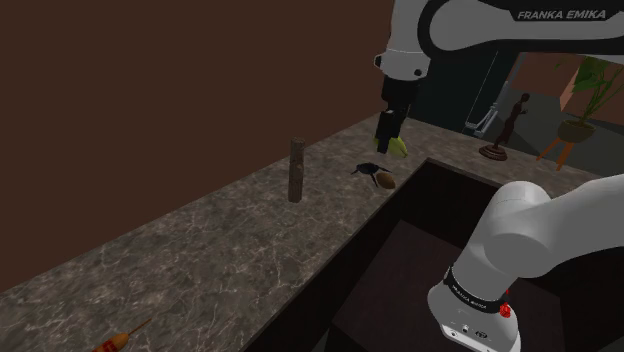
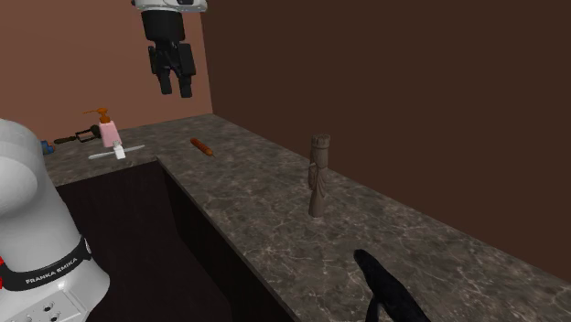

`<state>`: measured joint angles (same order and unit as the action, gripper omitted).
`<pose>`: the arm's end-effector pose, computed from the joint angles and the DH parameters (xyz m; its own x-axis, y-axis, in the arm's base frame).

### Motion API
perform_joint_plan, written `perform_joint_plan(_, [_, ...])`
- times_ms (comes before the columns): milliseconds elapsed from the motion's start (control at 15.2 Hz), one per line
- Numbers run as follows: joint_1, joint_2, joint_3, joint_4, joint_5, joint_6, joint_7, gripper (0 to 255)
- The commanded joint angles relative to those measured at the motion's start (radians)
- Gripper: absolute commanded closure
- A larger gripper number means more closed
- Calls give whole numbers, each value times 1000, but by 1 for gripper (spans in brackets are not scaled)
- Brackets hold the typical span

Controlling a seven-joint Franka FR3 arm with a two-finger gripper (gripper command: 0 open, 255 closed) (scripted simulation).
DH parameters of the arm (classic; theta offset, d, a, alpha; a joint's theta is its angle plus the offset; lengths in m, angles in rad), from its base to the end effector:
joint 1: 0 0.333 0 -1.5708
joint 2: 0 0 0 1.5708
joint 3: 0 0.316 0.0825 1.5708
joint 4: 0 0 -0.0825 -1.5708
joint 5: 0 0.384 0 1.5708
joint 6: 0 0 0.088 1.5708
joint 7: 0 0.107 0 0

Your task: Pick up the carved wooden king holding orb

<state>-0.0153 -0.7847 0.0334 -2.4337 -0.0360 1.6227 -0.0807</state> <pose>0.3096 0.0042 0.5579 0.9954 0.0900 -0.0314 0.0917 -0.9941 0.0571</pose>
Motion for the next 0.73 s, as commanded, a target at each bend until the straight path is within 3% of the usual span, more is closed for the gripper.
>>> perform_joint_plan(0, [0, 0, 0, 0, 0, 0, 0, 0])
perform_joint_plan(660, [-29, 373, -59, 143, -16, 244, -45, 0])
